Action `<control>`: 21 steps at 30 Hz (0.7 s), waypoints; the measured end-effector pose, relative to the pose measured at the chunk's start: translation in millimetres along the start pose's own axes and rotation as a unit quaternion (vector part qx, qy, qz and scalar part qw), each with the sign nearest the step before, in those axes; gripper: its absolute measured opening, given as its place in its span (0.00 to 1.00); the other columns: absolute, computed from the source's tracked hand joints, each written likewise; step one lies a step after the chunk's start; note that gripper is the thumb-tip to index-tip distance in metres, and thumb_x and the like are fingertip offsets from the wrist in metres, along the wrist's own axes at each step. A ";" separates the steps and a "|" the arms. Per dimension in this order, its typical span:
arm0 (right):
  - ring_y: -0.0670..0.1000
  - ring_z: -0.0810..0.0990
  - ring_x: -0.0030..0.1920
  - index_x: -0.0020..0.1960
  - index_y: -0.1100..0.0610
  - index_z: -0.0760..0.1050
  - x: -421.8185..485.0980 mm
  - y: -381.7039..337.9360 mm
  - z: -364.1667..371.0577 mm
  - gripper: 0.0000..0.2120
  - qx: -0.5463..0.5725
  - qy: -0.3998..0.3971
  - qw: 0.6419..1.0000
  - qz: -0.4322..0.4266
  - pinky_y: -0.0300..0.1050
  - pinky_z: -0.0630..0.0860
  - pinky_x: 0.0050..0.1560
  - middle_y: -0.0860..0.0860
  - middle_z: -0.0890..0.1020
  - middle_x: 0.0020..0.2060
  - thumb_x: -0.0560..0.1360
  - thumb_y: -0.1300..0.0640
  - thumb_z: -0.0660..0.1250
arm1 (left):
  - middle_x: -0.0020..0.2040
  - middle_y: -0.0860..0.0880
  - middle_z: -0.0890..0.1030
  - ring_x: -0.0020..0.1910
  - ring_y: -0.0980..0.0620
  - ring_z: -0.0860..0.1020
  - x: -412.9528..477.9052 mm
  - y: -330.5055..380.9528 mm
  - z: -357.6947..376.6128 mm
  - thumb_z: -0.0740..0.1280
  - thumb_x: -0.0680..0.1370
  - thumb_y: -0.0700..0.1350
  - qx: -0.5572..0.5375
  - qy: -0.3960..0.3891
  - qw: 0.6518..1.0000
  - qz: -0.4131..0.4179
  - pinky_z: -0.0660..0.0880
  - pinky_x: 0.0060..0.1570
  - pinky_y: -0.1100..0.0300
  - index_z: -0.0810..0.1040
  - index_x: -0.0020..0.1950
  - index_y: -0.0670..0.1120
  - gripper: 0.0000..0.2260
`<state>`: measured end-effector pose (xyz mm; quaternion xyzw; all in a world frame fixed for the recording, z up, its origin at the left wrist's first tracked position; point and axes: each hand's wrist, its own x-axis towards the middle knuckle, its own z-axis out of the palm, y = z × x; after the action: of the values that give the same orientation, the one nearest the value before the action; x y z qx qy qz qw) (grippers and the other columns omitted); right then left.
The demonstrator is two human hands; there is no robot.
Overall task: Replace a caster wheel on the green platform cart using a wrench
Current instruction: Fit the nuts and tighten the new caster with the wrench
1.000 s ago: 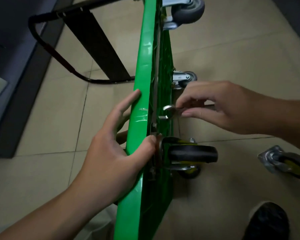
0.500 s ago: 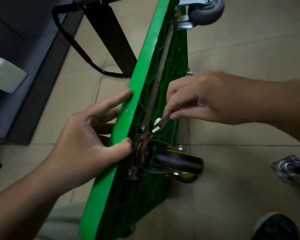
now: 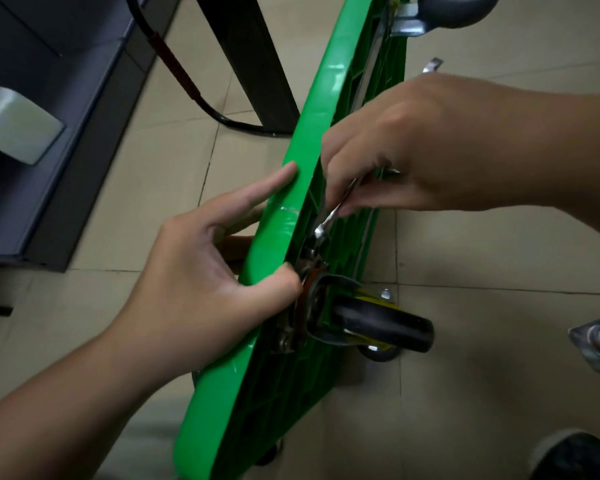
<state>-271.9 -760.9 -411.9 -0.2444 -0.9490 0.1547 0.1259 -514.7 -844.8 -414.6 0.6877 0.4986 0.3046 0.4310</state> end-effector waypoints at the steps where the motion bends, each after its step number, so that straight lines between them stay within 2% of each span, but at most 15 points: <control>1: 0.47 0.82 0.50 0.53 0.46 0.84 0.3 -0.2 -0.3 0.11 0.001 -0.002 1.000 0.004 0.54 0.80 0.49 0.42 0.82 0.48 0.76 0.46 0.66 | 0.60 0.64 0.84 0.51 0.60 0.86 -0.5 0.6 1.0 0.76 0.69 0.36 -0.005 0.003 1.000 -0.002 0.81 0.47 0.67 0.76 0.73 0.55 0.34; 5: 0.45 0.82 0.48 0.53 0.47 0.84 -3.0 -2.5 3.2 0.12 0.029 -0.003 0.999 0.032 0.53 0.81 0.49 0.42 0.83 0.47 0.76 0.44 0.66 | 0.58 0.68 0.83 0.52 0.62 0.85 -2.1 1.6 2.5 0.77 0.71 0.35 -0.006 0.006 1.000 -0.006 0.81 0.48 0.68 0.76 0.74 0.54 0.33; 9: 0.44 0.82 0.46 0.53 0.49 0.83 -9.1 -5.3 7.6 0.13 0.023 0.007 0.999 0.043 0.53 0.81 0.48 0.43 0.84 0.45 0.76 0.44 0.66 | 0.60 0.63 0.84 0.52 0.59 0.86 -2.6 0.9 1.7 0.74 0.70 0.36 -0.015 0.011 1.000 -0.005 0.82 0.50 0.65 0.76 0.74 0.55 0.34; 15: 0.53 0.83 0.50 0.56 0.50 0.83 -7.1 -5.9 9.6 0.08 -0.062 0.035 0.997 -0.016 0.56 0.79 0.52 0.47 0.83 0.49 0.79 0.51 0.69 | 0.60 0.60 0.85 0.51 0.55 0.87 -2.0 -2.4 1.4 0.73 0.70 0.37 -0.022 0.017 1.000 -0.004 0.82 0.49 0.64 0.76 0.74 0.55 0.34; 21: 0.54 0.82 0.51 0.56 0.50 0.82 -2.8 -3.3 6.3 0.08 -0.095 0.012 0.995 -0.020 0.58 0.78 0.52 0.47 0.83 0.49 0.80 0.50 0.67 | 0.61 0.58 0.85 0.52 0.55 0.87 -2.2 -4.0 0.7 0.74 0.70 0.37 -0.026 0.016 1.000 -0.006 0.82 0.49 0.64 0.76 0.74 0.56 0.33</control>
<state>-272.9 -766.5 -416.9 -0.2382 -0.9624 0.0587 0.1170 -516.6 -846.6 -418.4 0.6684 0.5016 0.3257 0.4423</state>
